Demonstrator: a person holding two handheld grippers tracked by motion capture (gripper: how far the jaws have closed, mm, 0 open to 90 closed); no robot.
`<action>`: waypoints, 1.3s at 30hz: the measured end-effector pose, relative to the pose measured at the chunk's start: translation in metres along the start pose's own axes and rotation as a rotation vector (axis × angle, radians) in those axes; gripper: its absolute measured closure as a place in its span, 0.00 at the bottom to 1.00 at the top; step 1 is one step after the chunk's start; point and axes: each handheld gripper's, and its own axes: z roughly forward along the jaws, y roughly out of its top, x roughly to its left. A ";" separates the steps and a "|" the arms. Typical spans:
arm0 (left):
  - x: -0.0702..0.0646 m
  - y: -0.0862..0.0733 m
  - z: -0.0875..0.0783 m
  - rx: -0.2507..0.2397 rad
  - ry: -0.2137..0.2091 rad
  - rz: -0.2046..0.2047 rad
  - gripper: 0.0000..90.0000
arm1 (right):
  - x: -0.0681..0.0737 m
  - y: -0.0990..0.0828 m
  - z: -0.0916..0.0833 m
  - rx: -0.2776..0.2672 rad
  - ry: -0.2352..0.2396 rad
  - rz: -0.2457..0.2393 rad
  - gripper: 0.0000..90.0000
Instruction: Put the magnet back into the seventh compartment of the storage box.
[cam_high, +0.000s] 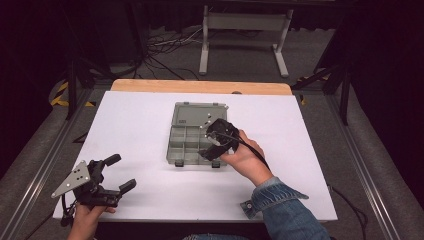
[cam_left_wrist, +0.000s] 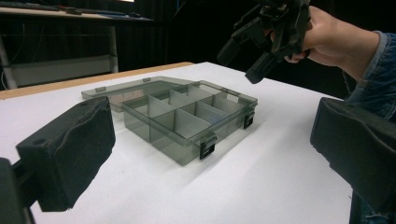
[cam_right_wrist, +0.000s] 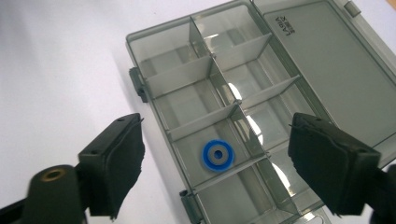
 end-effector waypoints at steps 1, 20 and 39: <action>0.000 0.000 0.000 -0.003 0.001 -0.001 0.01 | 0.001 0.000 -0.002 -0.004 0.001 -0.004 0.19; -0.001 0.000 0.001 0.001 -0.001 -0.001 0.01 | 0.014 -0.023 -0.039 -0.123 -0.030 -0.004 0.09; -0.001 0.001 0.000 -0.002 -0.001 -0.004 0.01 | 0.017 -0.077 -0.078 -0.360 -0.063 0.054 0.00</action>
